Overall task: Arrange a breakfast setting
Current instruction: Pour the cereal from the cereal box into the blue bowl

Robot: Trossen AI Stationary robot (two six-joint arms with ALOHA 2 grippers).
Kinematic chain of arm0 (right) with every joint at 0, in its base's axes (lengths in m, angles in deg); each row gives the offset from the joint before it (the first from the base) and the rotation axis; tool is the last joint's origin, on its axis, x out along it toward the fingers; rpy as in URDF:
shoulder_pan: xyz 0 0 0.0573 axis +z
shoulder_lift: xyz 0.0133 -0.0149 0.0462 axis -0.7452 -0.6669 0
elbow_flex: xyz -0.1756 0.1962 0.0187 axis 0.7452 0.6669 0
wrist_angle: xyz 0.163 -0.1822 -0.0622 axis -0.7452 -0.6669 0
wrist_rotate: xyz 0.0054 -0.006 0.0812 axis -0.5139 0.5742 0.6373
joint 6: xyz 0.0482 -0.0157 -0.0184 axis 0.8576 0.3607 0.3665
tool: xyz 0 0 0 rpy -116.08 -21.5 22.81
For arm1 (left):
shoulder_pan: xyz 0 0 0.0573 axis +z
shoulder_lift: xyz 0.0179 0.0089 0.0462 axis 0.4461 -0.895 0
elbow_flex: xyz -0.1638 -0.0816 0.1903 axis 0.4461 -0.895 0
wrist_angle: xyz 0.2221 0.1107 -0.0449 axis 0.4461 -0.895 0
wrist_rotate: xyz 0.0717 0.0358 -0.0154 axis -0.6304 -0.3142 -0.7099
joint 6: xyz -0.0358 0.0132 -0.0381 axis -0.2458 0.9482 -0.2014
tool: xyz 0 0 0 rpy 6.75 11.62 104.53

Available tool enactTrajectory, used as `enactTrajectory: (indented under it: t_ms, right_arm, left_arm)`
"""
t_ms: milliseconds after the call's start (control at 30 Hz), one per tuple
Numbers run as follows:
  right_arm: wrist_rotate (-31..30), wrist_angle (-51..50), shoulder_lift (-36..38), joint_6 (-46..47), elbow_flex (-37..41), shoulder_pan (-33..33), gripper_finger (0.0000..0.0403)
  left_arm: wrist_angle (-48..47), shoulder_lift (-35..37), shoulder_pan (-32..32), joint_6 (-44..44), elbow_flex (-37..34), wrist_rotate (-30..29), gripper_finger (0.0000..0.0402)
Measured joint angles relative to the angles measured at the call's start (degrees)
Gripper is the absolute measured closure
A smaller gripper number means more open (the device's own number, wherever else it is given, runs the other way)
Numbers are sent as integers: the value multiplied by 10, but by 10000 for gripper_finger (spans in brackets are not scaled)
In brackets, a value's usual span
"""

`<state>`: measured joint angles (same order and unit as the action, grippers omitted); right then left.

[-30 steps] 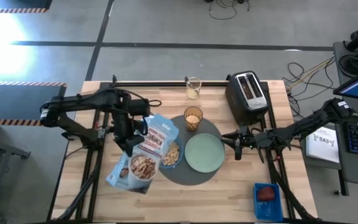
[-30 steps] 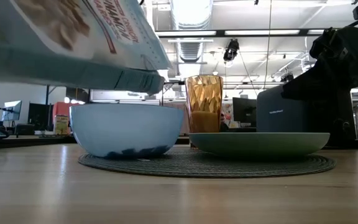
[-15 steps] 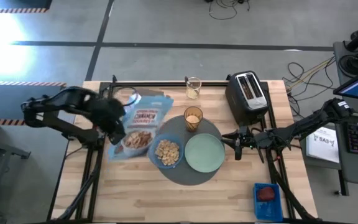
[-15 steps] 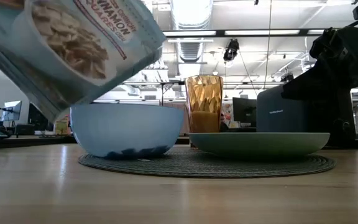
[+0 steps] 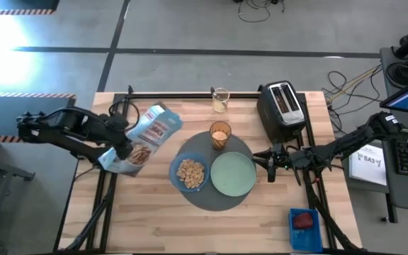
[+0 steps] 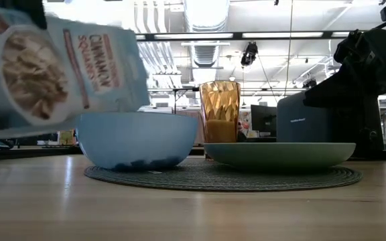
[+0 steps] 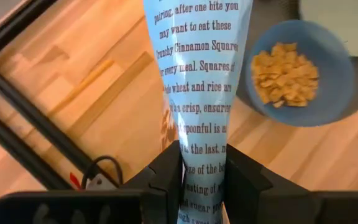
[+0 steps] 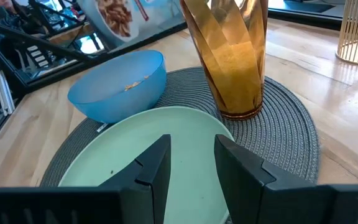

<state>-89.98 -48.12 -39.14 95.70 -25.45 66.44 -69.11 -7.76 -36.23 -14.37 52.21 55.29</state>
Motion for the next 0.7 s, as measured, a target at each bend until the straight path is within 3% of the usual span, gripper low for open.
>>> enactTrajectory:
  t_ms: [400,700]
  right_arm:
    - [0,0,0,0,0,0,289]
    - [0,0,0,0,0,0,289]
  left_arm:
    - [78,94,0,-55,-169,40,327]
    - [109,100,0,-58,-207,40,326]
